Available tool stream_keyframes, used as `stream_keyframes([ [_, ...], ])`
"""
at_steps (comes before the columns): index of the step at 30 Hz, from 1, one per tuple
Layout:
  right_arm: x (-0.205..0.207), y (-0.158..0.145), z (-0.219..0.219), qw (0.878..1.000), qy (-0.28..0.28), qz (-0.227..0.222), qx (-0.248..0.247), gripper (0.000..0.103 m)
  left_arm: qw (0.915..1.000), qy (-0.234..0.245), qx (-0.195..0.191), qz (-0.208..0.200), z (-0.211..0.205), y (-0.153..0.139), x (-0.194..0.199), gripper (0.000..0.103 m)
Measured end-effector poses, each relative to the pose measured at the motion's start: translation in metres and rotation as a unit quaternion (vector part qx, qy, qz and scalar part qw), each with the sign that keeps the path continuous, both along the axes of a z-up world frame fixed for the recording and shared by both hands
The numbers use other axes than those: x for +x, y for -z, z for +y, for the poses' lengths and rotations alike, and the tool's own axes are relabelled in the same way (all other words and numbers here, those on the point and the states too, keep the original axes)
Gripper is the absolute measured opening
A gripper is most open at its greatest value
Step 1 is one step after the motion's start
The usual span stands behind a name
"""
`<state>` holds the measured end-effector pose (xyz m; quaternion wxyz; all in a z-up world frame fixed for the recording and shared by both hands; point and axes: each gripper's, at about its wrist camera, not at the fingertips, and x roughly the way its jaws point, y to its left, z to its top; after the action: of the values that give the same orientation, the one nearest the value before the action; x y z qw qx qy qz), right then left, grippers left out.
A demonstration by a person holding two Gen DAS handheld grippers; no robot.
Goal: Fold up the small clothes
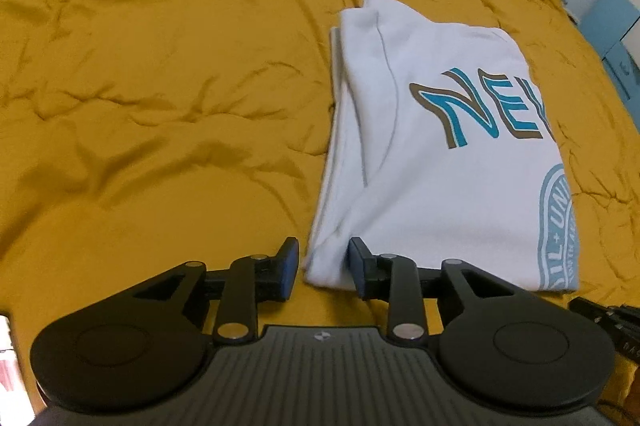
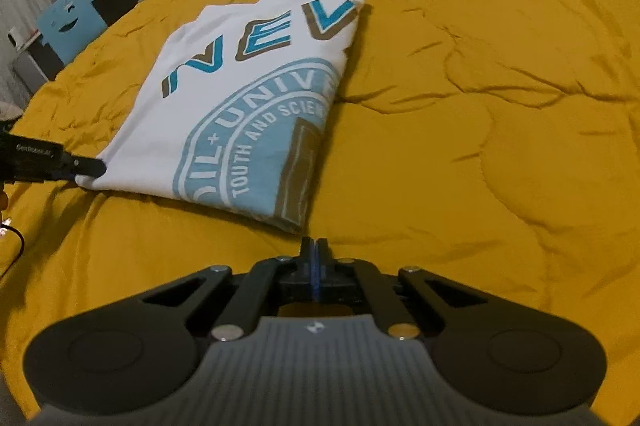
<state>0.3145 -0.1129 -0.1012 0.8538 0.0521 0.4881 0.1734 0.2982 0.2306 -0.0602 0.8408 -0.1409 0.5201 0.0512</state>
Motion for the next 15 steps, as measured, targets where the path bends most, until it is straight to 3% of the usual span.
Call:
stream_keyframes([
  [5,0.001,-0.022,-0.019,1.000,0.016,-0.020,0.008,0.002,0.9993,0.002,0.037,0.005,0.013,-0.029,0.000,0.042],
  [7,0.006,-0.031,-0.025,0.999,0.026,-0.030,0.019,0.014,0.9985,-0.004,0.054,-0.013,0.020,-0.042,0.004,0.045],
  [8,0.010,-0.035,-0.029,0.998,0.032,-0.035,0.031,0.022,0.9985,-0.004,0.047,-0.028,0.024,-0.046,0.007,0.056],
  [9,0.014,-0.037,-0.031,0.998,0.036,-0.038,0.043,0.033,0.9986,-0.002,0.031,-0.044,0.028,-0.049,0.011,0.062],
  [11,0.023,-0.039,-0.034,0.996,0.044,-0.038,0.071,0.036,0.9965,0.008,-0.020,-0.081,0.035,-0.049,0.019,0.075],
  [13,0.036,-0.038,-0.035,0.993,0.052,-0.032,0.100,0.046,0.9914,0.014,-0.073,-0.107,0.041,-0.040,0.030,0.079],
  [15,0.049,-0.033,-0.035,0.989,0.057,-0.023,0.133,0.050,0.9866,0.008,-0.113,-0.117,0.045,-0.027,0.041,0.083],
])
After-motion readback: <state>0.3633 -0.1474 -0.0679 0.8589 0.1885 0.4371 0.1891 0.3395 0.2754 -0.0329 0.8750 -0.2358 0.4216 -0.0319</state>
